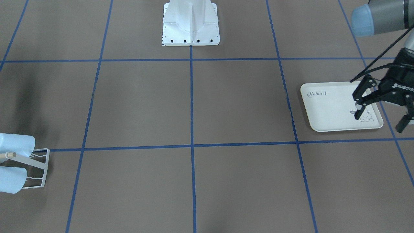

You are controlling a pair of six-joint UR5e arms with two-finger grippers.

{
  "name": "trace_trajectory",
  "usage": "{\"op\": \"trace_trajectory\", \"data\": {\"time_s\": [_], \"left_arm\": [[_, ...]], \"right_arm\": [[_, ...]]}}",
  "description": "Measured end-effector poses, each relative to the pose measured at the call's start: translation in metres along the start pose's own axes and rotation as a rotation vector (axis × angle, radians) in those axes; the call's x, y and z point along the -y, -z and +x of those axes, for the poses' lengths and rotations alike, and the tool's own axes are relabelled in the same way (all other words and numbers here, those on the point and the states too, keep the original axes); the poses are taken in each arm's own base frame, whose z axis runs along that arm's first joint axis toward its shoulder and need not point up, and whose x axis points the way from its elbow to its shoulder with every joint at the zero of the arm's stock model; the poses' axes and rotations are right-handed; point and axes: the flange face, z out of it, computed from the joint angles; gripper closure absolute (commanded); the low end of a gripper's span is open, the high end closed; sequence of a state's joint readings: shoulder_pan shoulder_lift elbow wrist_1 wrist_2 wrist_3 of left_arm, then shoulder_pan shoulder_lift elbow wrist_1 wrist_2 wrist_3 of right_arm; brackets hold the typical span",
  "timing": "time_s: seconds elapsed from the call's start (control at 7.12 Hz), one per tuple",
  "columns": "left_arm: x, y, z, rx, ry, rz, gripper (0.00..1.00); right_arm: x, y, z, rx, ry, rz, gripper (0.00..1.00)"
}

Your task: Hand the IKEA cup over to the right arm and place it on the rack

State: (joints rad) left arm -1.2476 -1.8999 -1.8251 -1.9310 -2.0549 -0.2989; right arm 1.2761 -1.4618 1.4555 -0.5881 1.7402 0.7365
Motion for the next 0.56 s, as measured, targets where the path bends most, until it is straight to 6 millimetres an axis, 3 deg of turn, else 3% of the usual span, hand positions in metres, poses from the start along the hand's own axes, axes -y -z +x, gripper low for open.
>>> {"op": "trace_trajectory", "data": {"time_s": [0.28,0.56], "left_arm": [[-0.028,0.015,-0.058,0.036,-0.061,-0.035,0.00],[-0.051,0.024,-0.117,0.047,-0.075,-0.109,0.00]], "right_arm": [[0.014,0.043,0.066,0.129,0.040,-0.173,0.00],[0.005,0.064,0.111,0.234,0.117,-0.341,0.00]]}}
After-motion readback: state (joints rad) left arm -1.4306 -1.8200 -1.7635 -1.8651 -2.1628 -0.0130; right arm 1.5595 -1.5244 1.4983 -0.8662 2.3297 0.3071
